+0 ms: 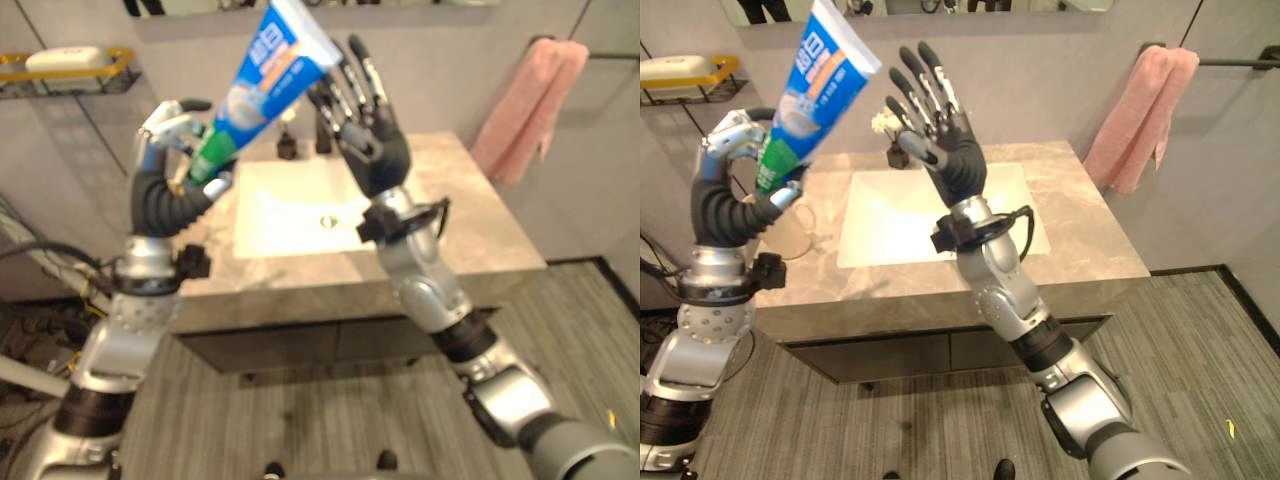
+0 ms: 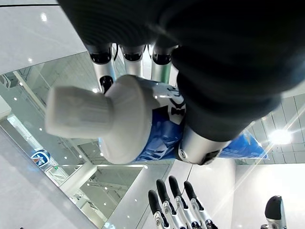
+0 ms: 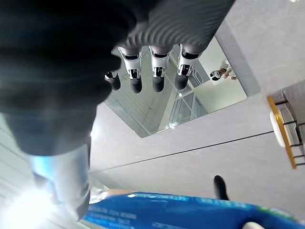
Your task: Put brush and paste in cup on sink, flatten towel.
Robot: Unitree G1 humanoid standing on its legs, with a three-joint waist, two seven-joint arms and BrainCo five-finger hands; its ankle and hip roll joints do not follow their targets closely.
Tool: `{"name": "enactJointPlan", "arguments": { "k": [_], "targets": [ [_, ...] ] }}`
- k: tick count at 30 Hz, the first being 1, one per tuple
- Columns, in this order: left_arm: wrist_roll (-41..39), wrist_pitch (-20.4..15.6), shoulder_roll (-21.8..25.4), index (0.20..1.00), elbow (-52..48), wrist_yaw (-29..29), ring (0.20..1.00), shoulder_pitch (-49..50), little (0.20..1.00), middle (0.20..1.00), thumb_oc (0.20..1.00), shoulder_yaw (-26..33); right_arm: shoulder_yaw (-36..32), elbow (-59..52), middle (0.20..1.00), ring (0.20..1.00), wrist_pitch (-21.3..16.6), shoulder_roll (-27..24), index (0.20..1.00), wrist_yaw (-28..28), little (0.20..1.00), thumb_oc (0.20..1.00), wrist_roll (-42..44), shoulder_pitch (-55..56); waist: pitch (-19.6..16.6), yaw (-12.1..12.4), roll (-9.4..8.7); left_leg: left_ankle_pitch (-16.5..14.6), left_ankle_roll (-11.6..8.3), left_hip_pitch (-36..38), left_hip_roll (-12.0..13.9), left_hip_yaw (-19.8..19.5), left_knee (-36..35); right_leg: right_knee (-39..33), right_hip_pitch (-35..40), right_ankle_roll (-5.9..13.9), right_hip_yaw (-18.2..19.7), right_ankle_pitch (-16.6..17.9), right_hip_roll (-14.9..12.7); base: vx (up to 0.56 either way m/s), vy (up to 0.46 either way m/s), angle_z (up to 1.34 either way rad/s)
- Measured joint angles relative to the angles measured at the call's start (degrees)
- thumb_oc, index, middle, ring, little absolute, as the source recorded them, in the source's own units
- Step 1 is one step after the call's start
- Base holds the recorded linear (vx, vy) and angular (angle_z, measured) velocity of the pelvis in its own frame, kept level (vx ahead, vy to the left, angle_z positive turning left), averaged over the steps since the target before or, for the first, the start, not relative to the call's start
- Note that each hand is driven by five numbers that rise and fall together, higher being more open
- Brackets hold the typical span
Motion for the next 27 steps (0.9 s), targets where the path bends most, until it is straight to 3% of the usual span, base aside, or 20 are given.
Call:
{"name": "enactJointPlan", "arguments": {
  "k": [15,27],
  "targets": [
    [-0.16,-0.12,1.35,0.2,0.02,-3.63,0.2,3.25,0.2,0.2,0.2,0.11,0.09,-0.12,1.0,1.0,0.43,-1.41,1.0,0.16,1.0,1.0,-4.31,-0.62,0.32,-0.07,-0.36,-0.01,-0.01,-0.31,0.04,0.12,0.0,-0.01,-0.38,0.0,0.07,0.0,0.06,0.0,0.0,0.0],
    [5.16,0.79,5.65,0.2,0.2,-6.01,0.2,3.38,0.2,0.2,0.2,-0.22,4.59,0.17,1.0,1.0,5.71,-7.96,1.0,2.73,1.0,1.0,-2.01,-1.25,0.86,-0.72,-1.44,-0.01,-0.01,-0.29,0.06,0.43,0.0,0.08,-0.52,-0.03,0.64,0.04,0.23,0.0,-0.001,-0.01]
  ]
}}
